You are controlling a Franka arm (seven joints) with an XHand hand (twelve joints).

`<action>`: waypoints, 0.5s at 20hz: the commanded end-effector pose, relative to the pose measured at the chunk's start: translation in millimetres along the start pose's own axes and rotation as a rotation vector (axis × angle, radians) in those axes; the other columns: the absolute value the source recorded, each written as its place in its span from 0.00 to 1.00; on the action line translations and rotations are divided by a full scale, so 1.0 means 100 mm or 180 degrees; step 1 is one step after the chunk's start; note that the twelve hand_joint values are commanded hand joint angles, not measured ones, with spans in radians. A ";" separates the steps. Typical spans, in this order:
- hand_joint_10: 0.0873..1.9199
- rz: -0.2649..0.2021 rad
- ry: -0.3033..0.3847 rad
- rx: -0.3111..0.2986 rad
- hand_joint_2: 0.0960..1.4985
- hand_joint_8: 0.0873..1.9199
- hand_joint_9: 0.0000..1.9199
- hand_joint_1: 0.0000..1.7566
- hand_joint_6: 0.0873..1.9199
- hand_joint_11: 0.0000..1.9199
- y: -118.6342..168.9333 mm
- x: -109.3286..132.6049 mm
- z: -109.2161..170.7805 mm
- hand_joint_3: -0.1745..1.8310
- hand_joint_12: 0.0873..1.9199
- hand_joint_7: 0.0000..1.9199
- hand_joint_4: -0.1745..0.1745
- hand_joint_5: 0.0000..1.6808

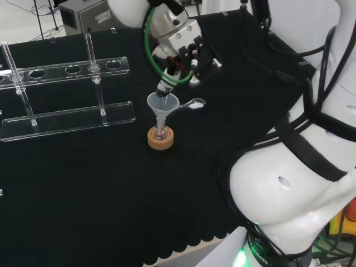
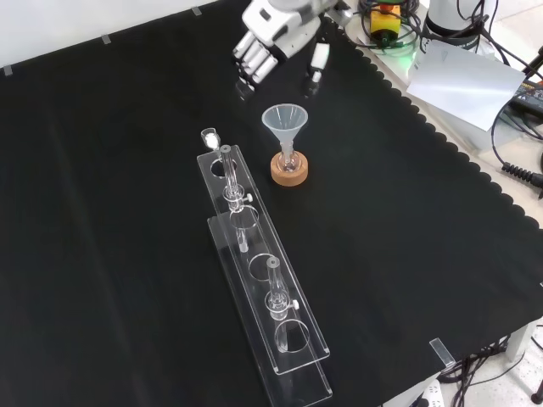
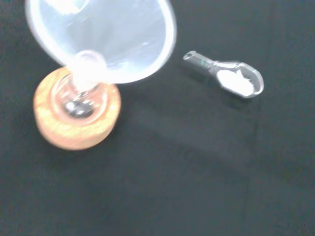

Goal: Place the funnel on the round-bottom flask.

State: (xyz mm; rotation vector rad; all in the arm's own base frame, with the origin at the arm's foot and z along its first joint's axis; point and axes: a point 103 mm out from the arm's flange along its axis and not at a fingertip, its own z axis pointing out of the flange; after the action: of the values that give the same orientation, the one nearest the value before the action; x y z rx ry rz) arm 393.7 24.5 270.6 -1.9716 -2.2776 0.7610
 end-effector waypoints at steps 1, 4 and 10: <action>0.30 0.0134 0.0236 -0.0159 0.61 0.32 0.27 0.39 0.00 0.14 0.08 -0.45 0.22 0.00 0.71 0.12 0.28 0.26; 0.29 0.0155 0.0272 -0.0170 0.61 0.32 0.30 0.40 0.00 0.16 0.15 -0.58 0.28 0.00 0.70 0.14 0.28 0.28; 0.28 0.0198 0.0347 -0.0097 0.62 0.33 0.33 0.41 0.00 0.18 0.30 -0.82 0.46 0.00 0.70 0.17 0.29 0.31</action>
State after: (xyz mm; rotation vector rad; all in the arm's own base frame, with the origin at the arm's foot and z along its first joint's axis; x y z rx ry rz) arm 411.2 -41.1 253.4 -2.0450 -2.2198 0.6193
